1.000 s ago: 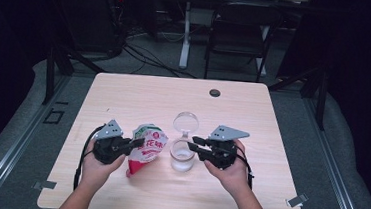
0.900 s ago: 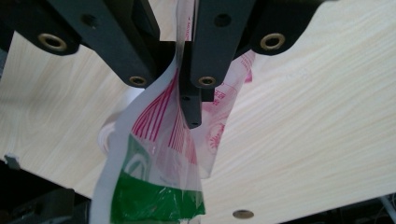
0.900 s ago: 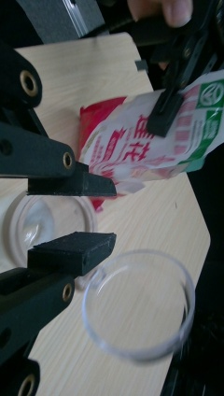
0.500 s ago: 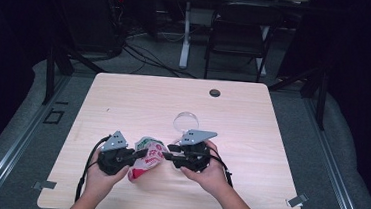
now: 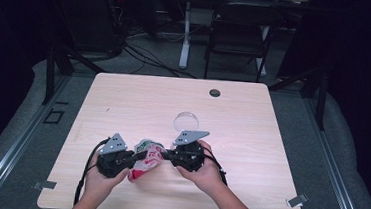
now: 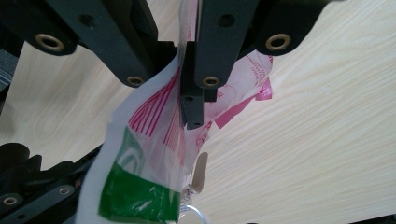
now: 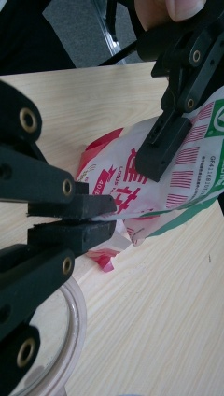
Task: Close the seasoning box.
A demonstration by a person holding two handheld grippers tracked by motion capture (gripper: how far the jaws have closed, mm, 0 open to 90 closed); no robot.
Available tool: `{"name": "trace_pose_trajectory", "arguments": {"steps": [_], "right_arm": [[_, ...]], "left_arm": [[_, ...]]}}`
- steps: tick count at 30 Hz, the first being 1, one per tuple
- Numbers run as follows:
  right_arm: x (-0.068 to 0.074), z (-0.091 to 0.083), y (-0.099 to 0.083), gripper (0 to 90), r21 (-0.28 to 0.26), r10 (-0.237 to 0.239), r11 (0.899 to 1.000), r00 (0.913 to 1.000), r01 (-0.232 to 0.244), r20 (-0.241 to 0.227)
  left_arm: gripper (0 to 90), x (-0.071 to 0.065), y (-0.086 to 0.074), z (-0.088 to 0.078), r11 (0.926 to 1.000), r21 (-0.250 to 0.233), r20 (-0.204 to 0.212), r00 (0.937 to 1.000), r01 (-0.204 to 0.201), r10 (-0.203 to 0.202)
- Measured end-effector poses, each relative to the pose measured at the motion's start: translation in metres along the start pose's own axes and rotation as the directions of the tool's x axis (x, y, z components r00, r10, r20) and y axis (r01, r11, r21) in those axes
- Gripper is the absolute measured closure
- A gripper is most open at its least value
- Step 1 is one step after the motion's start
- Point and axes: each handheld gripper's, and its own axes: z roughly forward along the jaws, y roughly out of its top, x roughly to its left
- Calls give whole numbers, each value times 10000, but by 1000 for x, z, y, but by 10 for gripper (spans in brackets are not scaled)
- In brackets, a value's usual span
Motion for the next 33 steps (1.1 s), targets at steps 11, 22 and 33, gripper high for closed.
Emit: {"name": "trace_pose_trajectory", "arguments": {"steps": [11, 22, 33], "right_arm": [[-4, 2, 3, 900, -60, 406, 9992, 9987, -408, -304], [-6, 5, 10, 900, -182, 388, 9990, 9975, -399, -593], [-7, 8, 12, 900, -306, 362, 9988, 9971, -383, -667]], "left_arm": [[602, 6, -10, 4, 9999, -57, -569, 9983, 118, -121], [379, 18, -37, 20, 9941, 619, -560, 9948, 885, -851], [290, 21, -51, 33, 9910, 794, -885, 9910, 1075, -1004]]}}
